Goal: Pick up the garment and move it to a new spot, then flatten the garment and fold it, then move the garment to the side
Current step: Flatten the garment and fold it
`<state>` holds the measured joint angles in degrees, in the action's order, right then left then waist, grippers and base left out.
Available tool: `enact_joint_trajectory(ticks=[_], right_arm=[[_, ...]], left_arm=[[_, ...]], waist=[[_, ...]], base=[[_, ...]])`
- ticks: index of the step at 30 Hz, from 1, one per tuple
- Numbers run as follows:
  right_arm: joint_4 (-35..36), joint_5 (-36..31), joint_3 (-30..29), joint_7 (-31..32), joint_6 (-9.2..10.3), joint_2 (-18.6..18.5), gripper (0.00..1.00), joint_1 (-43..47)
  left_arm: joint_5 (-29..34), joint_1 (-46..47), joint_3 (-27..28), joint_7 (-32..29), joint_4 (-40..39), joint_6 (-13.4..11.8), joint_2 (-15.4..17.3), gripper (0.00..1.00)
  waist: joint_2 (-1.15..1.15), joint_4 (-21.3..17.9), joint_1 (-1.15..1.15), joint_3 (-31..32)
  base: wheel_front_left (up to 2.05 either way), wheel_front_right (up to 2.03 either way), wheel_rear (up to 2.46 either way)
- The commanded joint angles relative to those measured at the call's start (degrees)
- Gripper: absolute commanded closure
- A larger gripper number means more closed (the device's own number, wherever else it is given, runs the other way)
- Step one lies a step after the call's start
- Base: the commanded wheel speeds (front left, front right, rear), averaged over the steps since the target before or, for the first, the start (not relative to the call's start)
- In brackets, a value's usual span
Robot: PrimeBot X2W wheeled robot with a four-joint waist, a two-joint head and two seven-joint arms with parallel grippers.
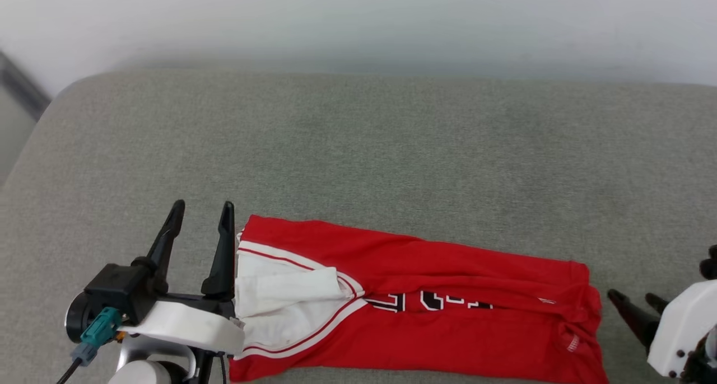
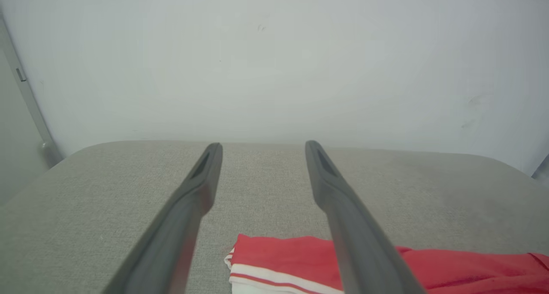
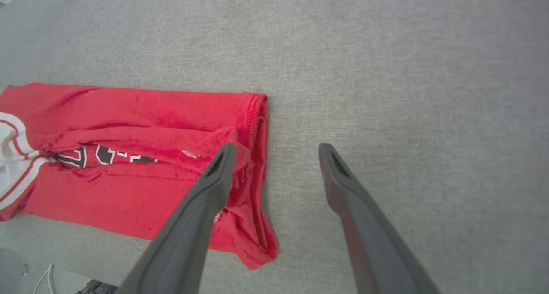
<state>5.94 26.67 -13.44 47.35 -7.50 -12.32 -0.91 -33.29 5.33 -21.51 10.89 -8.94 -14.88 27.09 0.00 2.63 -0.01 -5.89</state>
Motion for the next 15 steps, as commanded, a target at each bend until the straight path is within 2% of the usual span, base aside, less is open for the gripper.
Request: enact_joint_trajectory(ticks=[1,8,13,14,15], right_arm=[[-0.94,0.25,0.84,0.49,0.02,0.77,0.00,-0.75],[-9.80,2.05,4.45,-0.63,0.02,2.33,0.00,-2.05],[-15.65,3.26,6.46,-0.07,0.02,2.60,0.00,-2.77],[-16.33,3.50,7.17,0.21,0.02,2.64,0.30,-2.86],[-16.78,3.91,7.74,0.41,0.02,2.69,0.83,-2.94]], left_arm=[[0.44,1.10,-0.21,0.20,-0.44,-0.42,-0.29,0.00],[1.52,2.40,-1.31,1.09,-1.37,0.00,-1.24,0.00],[1.86,2.46,-1.41,1.48,-0.74,-0.02,-1.09,0.00],[1.89,2.50,-1.40,1.50,-0.68,-0.05,-1.07,0.00],[1.87,2.42,-1.44,1.48,-0.59,-0.09,-1.04,0.00]], waist=[[0.00,1.96,0.01,-1.87],[0.00,4.99,0.01,-4.40],[0.00,5.58,0.01,-4.46],[0.00,5.55,0.01,-4.30],[0.00,5.51,0.01,-4.07]], base=[[0.00,0.00,0.00],[0.00,0.00,0.00],[0.00,0.00,0.00],[0.00,0.00,0.00],[0.00,0.00,0.00]])
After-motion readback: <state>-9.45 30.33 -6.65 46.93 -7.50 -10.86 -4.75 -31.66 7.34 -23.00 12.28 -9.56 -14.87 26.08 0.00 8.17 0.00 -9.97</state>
